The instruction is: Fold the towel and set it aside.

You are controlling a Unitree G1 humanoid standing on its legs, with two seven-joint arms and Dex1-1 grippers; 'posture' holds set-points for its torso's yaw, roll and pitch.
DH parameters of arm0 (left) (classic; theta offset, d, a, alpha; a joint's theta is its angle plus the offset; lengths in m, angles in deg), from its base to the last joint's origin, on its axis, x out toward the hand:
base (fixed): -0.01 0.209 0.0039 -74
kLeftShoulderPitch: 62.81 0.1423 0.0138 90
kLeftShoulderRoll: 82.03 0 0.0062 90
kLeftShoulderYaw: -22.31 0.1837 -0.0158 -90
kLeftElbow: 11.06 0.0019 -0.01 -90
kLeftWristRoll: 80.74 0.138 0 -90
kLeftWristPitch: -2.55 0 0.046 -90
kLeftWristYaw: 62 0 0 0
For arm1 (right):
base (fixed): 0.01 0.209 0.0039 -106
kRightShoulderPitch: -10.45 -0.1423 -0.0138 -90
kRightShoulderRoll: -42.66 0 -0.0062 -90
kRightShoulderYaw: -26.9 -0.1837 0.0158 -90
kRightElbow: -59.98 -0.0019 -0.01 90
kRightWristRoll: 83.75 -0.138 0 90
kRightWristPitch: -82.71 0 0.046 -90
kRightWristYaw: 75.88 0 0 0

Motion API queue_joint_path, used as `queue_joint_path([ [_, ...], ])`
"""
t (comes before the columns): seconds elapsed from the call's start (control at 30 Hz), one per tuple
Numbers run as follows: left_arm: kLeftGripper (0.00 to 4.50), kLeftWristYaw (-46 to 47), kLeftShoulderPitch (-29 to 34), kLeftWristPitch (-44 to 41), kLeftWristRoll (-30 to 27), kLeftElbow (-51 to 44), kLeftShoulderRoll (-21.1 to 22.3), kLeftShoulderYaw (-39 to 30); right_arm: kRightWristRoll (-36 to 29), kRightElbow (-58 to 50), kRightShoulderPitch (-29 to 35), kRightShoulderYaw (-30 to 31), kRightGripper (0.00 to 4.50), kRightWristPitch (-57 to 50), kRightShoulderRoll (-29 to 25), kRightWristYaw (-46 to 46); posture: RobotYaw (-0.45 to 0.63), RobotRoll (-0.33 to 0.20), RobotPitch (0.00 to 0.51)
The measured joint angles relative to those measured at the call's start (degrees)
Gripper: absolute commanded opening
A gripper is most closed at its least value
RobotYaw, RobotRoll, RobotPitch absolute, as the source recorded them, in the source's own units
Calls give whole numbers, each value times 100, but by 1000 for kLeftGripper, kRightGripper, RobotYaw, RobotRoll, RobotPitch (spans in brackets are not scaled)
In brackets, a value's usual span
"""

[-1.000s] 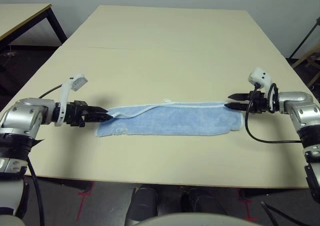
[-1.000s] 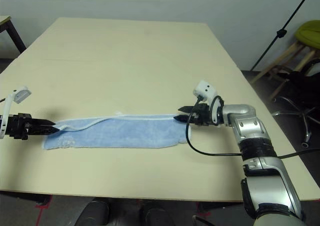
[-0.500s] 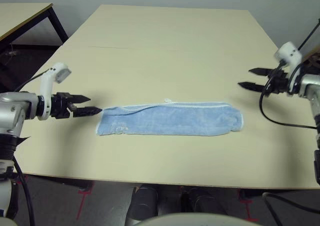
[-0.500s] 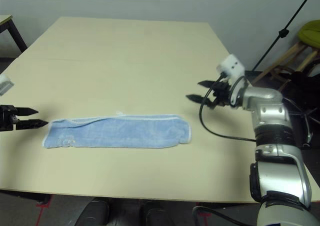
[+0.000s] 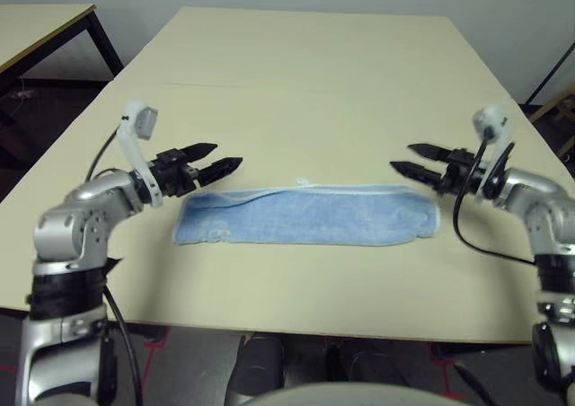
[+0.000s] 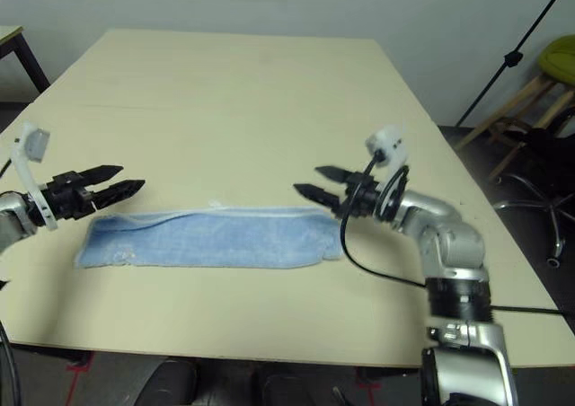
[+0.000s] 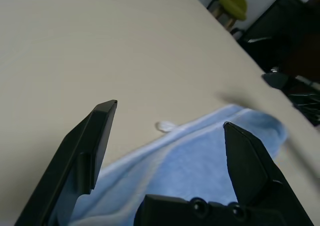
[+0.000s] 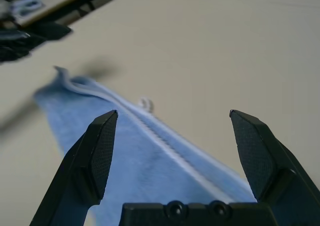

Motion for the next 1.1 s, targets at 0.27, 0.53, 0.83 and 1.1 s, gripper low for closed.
queue_joint_path([
  [0.27,1711,298,548,-363,-500,-957,-208,447,-340,-657,416,215,1114,-246,127,-92,151,0,103],
  [0.53,8,-83,1109,93,90,-894,609,1273,-33,-832,846,850,0,67,-118,92,152,0,101],
  [0.83,8,116,887,1100,787,603,296,1276,616,-208,898,1260,0,860,260,-180,151,0,100],
  [1.1,8,444,600,1620,951,1573,20,921,1017,572,930,1285,0,1451,268,-283,147,0,96],
])
